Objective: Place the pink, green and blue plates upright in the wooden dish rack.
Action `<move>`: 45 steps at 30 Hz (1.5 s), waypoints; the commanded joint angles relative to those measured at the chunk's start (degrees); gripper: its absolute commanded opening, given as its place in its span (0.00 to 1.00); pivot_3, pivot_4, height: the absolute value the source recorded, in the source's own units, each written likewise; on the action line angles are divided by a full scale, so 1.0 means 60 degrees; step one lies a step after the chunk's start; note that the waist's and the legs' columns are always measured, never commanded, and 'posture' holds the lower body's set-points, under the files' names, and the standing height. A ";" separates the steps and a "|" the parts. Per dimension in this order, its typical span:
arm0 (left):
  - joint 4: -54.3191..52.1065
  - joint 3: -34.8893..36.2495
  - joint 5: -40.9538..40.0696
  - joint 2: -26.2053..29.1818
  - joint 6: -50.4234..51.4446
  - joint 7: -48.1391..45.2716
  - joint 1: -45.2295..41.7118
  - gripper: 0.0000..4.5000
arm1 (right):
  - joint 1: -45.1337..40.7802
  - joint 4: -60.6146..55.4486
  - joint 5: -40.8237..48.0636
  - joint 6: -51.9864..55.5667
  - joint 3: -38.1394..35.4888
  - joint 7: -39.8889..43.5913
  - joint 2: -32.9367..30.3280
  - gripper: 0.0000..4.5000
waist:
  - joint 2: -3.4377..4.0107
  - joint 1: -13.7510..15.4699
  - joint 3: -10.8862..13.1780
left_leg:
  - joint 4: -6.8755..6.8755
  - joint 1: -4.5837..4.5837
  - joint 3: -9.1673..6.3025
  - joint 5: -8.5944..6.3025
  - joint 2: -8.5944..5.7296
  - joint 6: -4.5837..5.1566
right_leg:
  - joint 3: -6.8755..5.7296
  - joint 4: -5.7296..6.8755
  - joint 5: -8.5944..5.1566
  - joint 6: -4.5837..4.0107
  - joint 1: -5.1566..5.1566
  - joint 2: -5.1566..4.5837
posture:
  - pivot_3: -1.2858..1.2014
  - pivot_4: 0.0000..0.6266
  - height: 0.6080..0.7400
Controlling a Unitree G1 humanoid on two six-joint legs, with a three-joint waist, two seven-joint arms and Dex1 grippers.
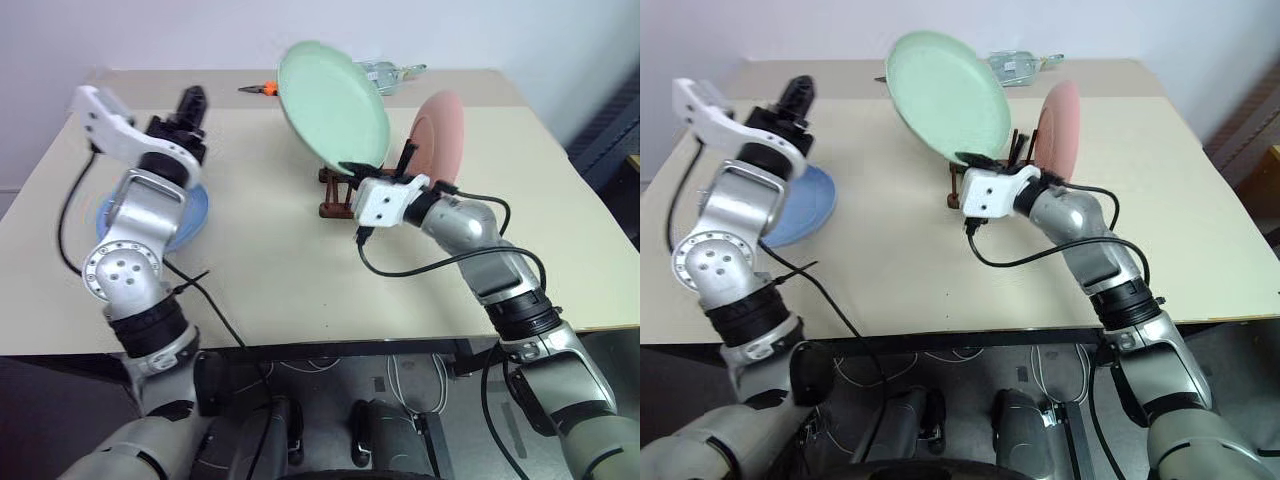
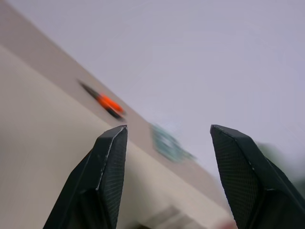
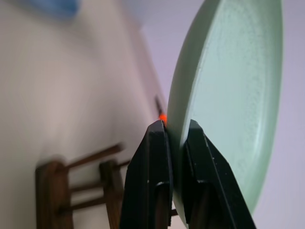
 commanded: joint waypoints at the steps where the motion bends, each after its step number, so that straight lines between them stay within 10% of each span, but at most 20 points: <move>1: 0.0053 -0.1627 0.1397 0.1126 -0.0109 -0.2069 0.1000 0.66 | -0.0242 -0.1450 0.3764 0.3004 -0.1950 0.0321 0.0664 0.00 | 0.0000 -0.0013 -0.0002 | 0.0000 0.0000 0.0001 0.0000 -0.0001 0.0000 | 0.0001 0.0000 0.0000 0.0000 0.0000 -0.0001 | 0.52 0.24 1.00; 8: -0.0336 -0.4524 0.3181 0.2787 -0.0990 -0.6050 0.3397 0.66 | -0.0586 -0.2199 0.7636 0.7542 -0.3808 -0.0517 0.1110 0.00 | 0.0032 -0.0047 0.0003 | -0.0016 -0.0006 0.0004 -0.0018 -0.0003 -0.0026 | 0.0007 0.0008 0.0000 -0.0009 -0.0030 -0.0021 | 0.52 0.24 1.00; 27: -0.1517 -0.4768 0.3051 0.1984 -0.0285 -0.7199 0.4116 0.66 | -0.1522 0.0521 0.7684 0.8340 -0.3988 -0.0797 0.0821 0.00 | 0.0049 -0.0036 0.0013 | -0.0025 -0.0016 0.0027 -0.0001 0.0007 0.0000 | 0.0018 0.0025 0.0003 -0.0026 -0.0058 -0.0039 | 0.52 0.24 1.00; 31: -0.1524 -0.4741 0.3090 0.1845 -0.0261 -0.7142 0.4113 0.68 | -0.1693 0.0860 0.7173 0.7770 -0.3693 -0.0459 0.0668 0.33 | 0.0049 -0.0031 0.0013 | -0.0024 -0.0017 0.0029 -0.0002 0.0006 0.0003 | 0.0018 0.0025 0.0003 -0.0025 -0.0058 -0.0036 | 0.52 0.24 1.00; 35: -0.1434 -0.4600 0.3075 0.1662 -0.0264 -0.7013 0.4096 1.00 | -0.1634 0.0663 0.5691 0.5980 -0.2793 0.0083 0.0260 0.78 | 0.0049 -0.0028 0.0013 | -0.0024 -0.0017 0.0029 -0.0003 0.0006 0.0005 | 0.0017 0.0023 0.0003 -0.0024 -0.0057 -0.0036 | 0.52 0.24 1.00; 41: -0.0895 -0.3606 0.3151 0.0784 -0.0465 -0.5650 0.3659 1.00 | -0.1349 -0.0154 0.3610 0.3528 -0.1833 0.0162 -0.0331 0.78 | 0.0050 -0.0032 0.0016 | -0.0022 -0.0016 0.0029 -0.0003 0.0007 0.0004 | 0.0018 0.0024 0.0002 -0.0024 -0.0057 -0.0035 | 0.52 0.24 1.00; 45: 0.0213 -0.1442 0.4075 -0.0775 -0.1549 -0.1762 0.2284 1.00 | -0.1133 -0.0561 0.2582 0.2172 -0.1671 0.0064 -0.0710 0.78 | 0.0042 0.0024 0.0019 | -0.0004 -0.0016 0.0015 -0.0002 0.0006 0.0005 | 0.0014 0.0024 0.0003 -0.0022 -0.0042 -0.0041 | 0.52 0.24 1.00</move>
